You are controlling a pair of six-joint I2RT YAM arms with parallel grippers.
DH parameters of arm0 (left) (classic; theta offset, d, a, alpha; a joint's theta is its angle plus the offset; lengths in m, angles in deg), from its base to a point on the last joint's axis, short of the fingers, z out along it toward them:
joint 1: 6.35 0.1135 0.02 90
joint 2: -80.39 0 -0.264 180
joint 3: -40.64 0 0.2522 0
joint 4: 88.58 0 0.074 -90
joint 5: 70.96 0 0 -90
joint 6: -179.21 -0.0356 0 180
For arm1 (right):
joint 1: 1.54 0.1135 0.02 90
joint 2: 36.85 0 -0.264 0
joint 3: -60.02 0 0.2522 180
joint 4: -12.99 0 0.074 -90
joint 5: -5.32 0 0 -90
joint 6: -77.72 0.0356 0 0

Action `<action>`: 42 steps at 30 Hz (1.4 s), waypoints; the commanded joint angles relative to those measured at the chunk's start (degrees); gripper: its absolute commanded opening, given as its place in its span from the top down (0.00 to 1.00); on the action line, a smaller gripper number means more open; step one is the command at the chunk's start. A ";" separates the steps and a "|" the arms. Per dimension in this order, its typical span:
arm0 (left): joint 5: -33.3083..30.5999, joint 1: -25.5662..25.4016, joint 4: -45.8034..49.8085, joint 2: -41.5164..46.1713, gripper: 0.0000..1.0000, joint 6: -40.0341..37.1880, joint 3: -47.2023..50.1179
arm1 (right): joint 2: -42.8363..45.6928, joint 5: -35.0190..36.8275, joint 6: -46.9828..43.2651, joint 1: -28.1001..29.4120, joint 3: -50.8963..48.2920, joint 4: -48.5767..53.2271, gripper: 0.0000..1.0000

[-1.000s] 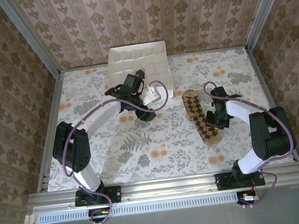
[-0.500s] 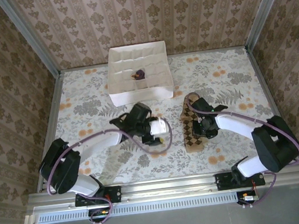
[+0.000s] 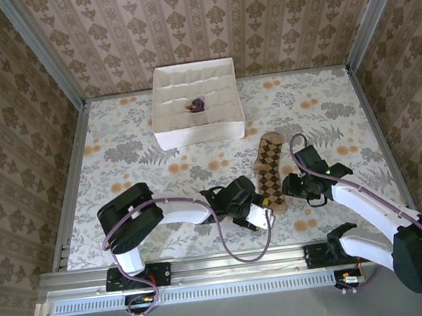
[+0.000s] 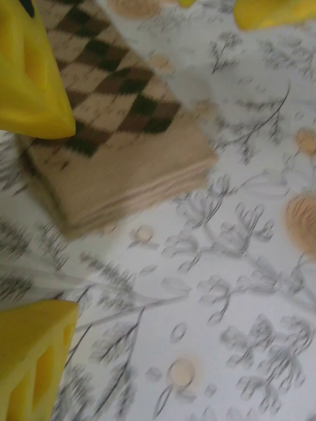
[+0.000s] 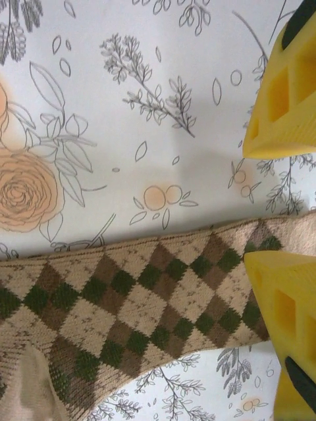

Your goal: Roll the socks

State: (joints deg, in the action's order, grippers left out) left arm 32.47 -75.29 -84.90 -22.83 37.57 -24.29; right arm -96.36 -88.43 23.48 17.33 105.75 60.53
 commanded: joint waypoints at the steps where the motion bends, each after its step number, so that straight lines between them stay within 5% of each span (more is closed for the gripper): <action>1: -1.65 -0.14 -0.81 -3.37 0.36 2.73 -3.74 | 1.95 -0.38 -1.79 -0.95 -0.93 2.67 0.58; 12: 2.78 1.98 8.49 -8.14 0.49 6.22 -7.65 | 2.98 -2.58 -2.19 -1.70 -3.00 -0.03 0.58; 14: 2.96 2.13 10.81 -8.65 0.58 6.26 -8.32 | 3.70 -3.80 -2.49 -1.67 -3.76 -1.17 0.59; 19: 8.34 5.47 13.88 -5.39 1.00 7.73 -7.61 | 8.61 -5.74 -4.35 0.60 -5.45 -4.75 0.59; 34: 34.47 18.81 28.86 2.84 1.00 10.81 -5.23 | 14.39 -0.65 -16.23 26.29 -13.73 -28.14 0.45; 42: 39.32 21.03 30.05 1.91 1.00 14.00 -6.07 | 9.57 -3.33 -20.87 29.12 -15.13 -36.80 0.41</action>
State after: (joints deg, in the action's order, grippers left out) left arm 66.35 -55.19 -57.39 -20.80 49.46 -28.71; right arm -85.65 -91.12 5.78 46.01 90.95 28.97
